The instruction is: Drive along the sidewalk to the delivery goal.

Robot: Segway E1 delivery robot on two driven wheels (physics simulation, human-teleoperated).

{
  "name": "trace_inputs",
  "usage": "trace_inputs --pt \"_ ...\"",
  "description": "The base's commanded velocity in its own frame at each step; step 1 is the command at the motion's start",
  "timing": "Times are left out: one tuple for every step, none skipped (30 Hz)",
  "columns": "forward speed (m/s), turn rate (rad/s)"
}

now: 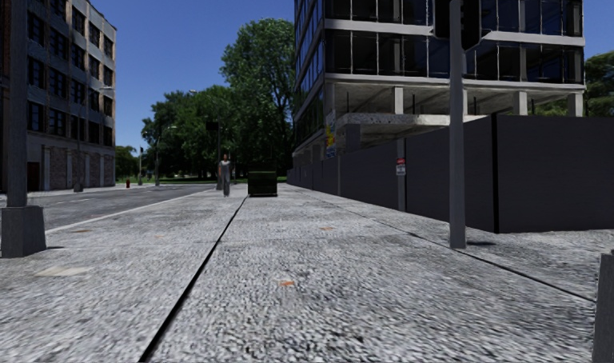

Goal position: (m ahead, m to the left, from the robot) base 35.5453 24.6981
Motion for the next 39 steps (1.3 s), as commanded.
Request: trace_inputs --pt "2.0 -0.67" --pt "2.0 -0.23" --pt "2.0 0.0" --pt "2.0 0.0" --pt "2.0 0.0" --pt "2.0 0.0" --pt "2.0 0.0" --pt "2.0 0.0" --pt "2.0 0.0" --pt "2.0 0.0" --pt "2.0 0.0" --pt "2.0 0.0" --pt "2.0 0.0" --pt "2.0 0.0" --pt "2.0 0.0" --pt "2.0 0.0" --pt "2.0 0.0" --pt "2.0 0.0" --pt "2.0 0.0" --pt "2.0 0.0" --pt "2.0 0.0" --pt "2.0 0.0" --pt "2.0 0.0" --pt "2.0 0.0" --pt "2.0 0.0" --pt "2.0 0.0" --pt "2.0 0.0" --pt "2.0 0.0" --pt "2.0 0.0" --pt "2.0 0.0" --pt "2.0 0.0" --pt "2.0 0.0" --pt "2.0 0.0" --pt "2.0 0.0" --pt "2.0 0.0" --pt "2.0 0.0" --pt "2.0 0.0" --pt "2.0 0.0" --pt "2.0 0.0"
